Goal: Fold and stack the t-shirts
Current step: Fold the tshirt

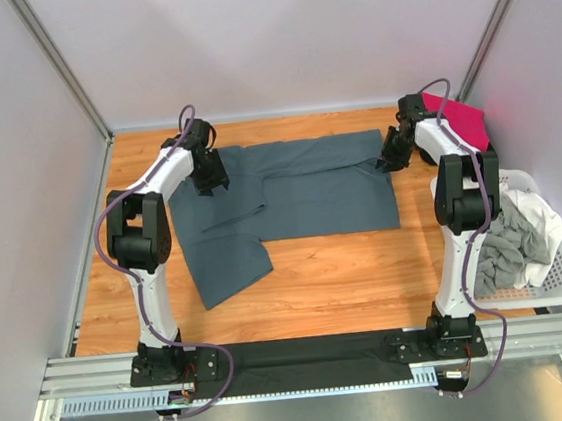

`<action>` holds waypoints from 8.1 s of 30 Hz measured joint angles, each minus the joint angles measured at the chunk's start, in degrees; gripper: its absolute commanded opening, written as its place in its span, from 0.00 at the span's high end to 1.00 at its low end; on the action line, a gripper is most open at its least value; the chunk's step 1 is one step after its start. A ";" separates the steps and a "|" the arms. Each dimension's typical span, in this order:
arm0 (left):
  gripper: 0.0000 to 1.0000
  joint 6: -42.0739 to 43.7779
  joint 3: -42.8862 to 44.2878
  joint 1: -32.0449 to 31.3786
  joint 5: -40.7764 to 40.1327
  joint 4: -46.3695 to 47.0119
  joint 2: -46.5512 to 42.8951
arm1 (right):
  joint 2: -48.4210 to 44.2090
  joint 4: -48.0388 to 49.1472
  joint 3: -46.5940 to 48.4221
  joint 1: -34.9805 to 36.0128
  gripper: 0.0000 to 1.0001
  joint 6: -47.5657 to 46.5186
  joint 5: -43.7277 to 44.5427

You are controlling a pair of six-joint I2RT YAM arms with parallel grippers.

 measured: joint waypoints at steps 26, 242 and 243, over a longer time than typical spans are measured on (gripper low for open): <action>0.46 0.35 0.00 -0.74 2.51 1.16 0.00 | 0.22 -4.85 -2.03 0.87 0.55 -0.50 2.84; 0.56 0.09 1.77 -0.76 -0.55 -1.49 0.87 | 14.05 -3.91 22.75 1.44 1.00 -0.52 2.99; 0.57 -0.48 1.70 -0.76 -0.55 -1.36 0.87 | 15.10 -3.93 22.75 1.44 1.00 -0.55 3.17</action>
